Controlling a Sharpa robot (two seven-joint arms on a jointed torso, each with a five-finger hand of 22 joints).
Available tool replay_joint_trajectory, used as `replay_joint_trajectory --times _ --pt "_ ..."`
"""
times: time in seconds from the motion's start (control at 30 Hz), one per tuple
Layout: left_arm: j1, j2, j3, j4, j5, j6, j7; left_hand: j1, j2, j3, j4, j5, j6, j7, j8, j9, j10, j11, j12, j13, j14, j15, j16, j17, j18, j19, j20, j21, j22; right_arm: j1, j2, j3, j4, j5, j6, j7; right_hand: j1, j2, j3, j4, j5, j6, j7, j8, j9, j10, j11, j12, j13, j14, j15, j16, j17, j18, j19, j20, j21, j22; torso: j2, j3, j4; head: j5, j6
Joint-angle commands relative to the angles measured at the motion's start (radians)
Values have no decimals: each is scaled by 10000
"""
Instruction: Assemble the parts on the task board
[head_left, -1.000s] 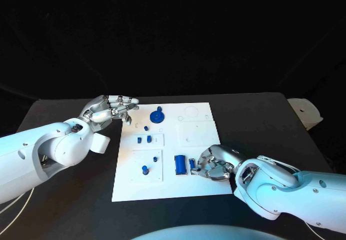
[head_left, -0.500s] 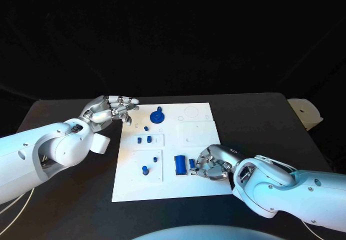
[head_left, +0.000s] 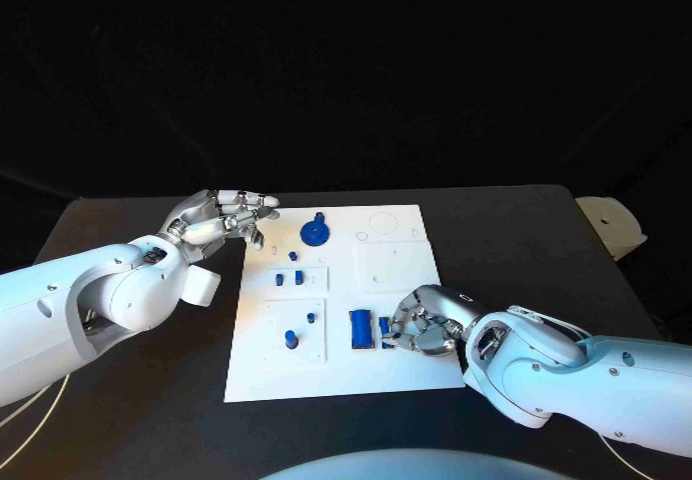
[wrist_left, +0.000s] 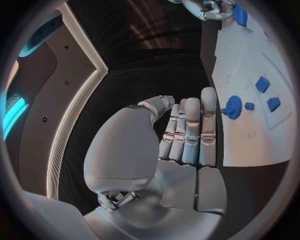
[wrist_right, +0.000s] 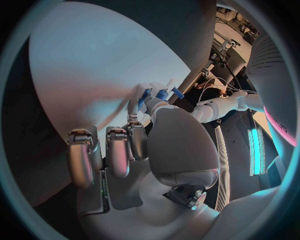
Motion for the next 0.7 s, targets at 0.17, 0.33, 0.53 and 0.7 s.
replay_joint_trajectory --times 0.17,0.33,0.53,0.7 --pt "3 20 3 14 46 154 45 -19 53 76 9 55 -19 -44 63 7 -55 2 63 14 -72 23 32 -13 154 8 24 -34 -17 -23 25 -18 -85 -17 -40 335 -283 -46 -208 84 -45 101 1 77 -13 330 -43 117 1697 955 -50 62 2227 -143 1028 -72 45 2633 1 2 -2 -12 9" --pt "2 20 3 14 46 152 43 -19 53 76 9 55 -19 -44 63 7 -55 2 63 14 -72 23 32 -13 154 8 24 -34 -17 -23 0 -17 -43 50 -332 483 -466 13 -372 87 23 97 5 76 -27 323 -39 90 1688 952 -45 56 2217 -143 1028 -69 45 2633 6 4 -7 -9 23" --pt "2 29 -1 6 47 144 49 -19 53 76 9 55 -19 -44 63 7 -55 2 63 14 -72 23 32 -13 154 8 24 -34 -17 -3 -204 12 60 640 -972 1178 -600 166 -581 67 412 4 22 22 -74 244 -23 -116 1600 928 -35 3 2111 -143 1028 -60 45 2633 -19 -2 -6 -8 50" --pt "-9 69 -49 -32 126 94 131 -62 49 68 32 46 -32 -37 62 5 -81 10 84 15 -74 30 40 -23 152 9 28 -41 -20 261 -442 36 -45 2730 -1369 2968 -407 188 -683 53 646 -434 206 -257 -204 -86 123 -866 1271 812 73 -244 1657 -96 963 12 -179 2568 -68 -23 -5 -55 159"
